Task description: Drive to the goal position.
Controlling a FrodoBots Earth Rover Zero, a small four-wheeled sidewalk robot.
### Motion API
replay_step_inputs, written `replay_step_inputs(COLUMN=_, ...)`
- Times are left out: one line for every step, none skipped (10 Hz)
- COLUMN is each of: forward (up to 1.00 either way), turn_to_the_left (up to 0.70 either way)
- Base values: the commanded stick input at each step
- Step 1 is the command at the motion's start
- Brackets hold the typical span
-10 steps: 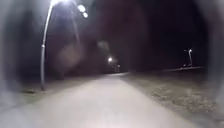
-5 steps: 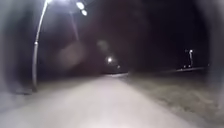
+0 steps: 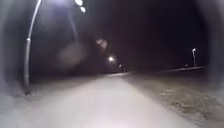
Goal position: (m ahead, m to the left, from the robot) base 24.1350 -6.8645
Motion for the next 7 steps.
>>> replay_step_inputs(forward=0.7, turn_to_the_left=0.0)
replay_step_inputs(forward=0.7, turn_to_the_left=0.0)
replay_step_inputs(forward=0.7, turn_to_the_left=0.0)
replay_step_inputs(forward=0.7, turn_to_the_left=0.0)
replay_step_inputs(forward=0.7, turn_to_the_left=0.0)
replay_step_inputs(forward=0.7, turn_to_the_left=0.0)
replay_step_inputs(forward=0.7, turn_to_the_left=0.13)
